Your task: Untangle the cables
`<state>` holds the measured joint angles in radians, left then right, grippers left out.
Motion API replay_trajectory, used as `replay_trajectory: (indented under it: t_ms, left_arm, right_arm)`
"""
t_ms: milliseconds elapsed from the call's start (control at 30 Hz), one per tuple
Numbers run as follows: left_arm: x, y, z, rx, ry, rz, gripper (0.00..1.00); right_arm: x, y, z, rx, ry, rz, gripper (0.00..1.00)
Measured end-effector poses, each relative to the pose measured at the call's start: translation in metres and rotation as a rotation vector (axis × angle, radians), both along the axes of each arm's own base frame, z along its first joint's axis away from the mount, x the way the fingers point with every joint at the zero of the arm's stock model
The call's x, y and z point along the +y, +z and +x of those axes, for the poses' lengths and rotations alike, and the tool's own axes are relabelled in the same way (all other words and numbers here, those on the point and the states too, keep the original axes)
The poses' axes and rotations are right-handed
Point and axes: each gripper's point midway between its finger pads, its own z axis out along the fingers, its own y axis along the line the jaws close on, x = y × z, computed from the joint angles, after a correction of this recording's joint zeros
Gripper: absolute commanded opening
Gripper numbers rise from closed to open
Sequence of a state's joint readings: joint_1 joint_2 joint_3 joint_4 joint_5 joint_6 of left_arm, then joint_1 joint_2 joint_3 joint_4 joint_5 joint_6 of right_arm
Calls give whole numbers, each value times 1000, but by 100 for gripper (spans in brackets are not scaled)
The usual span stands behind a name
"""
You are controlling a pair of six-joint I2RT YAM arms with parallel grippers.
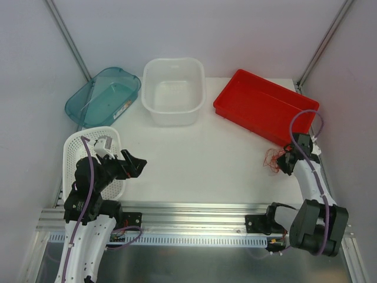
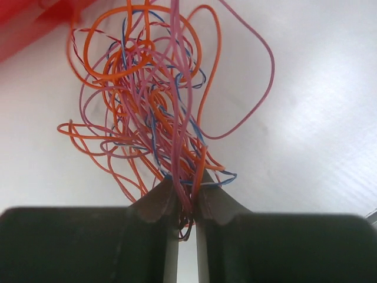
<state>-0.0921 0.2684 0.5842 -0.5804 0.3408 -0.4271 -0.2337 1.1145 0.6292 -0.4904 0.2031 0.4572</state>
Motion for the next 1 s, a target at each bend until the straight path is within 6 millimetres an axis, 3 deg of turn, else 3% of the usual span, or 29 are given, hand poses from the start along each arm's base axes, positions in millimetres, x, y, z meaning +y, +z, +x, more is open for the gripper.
replay_trajectory:
  t_ms: [200,467,567,667,733,867,967,1000]
  left_arm:
    - [0,-2,0,5,-1,0,99]
    - [-4,-8,1,40,-22,-5,99]
    - [-7,-9,0,53,-41,-11,99]
    - [-11,-11,-1,71,-71,-20,99]
    - [-15,-13,-2,85,-95,-26,99]
    - [-23,-17,-1,126,-139,-46,99]
    - [-29,-22,-2,180,-167,-75,99]
    - [-32,-24,-2,201,-178,-86,99]
  right_arm:
    - [78,28,5,-95,386,3,1]
    - [214,79,-4,-213,999,51,4]
    - [261,83,-16,-226,1201,83,6]
    - [300,70,-28,-187,1382,118,11]
    - [315,53,-37,-132,1466,142,18]
    - [321,20,-50,-3,1553,164,47]
    - [316,13,-54,36,1582,149,76]
    - [314,15,-54,32,1588,143,81]
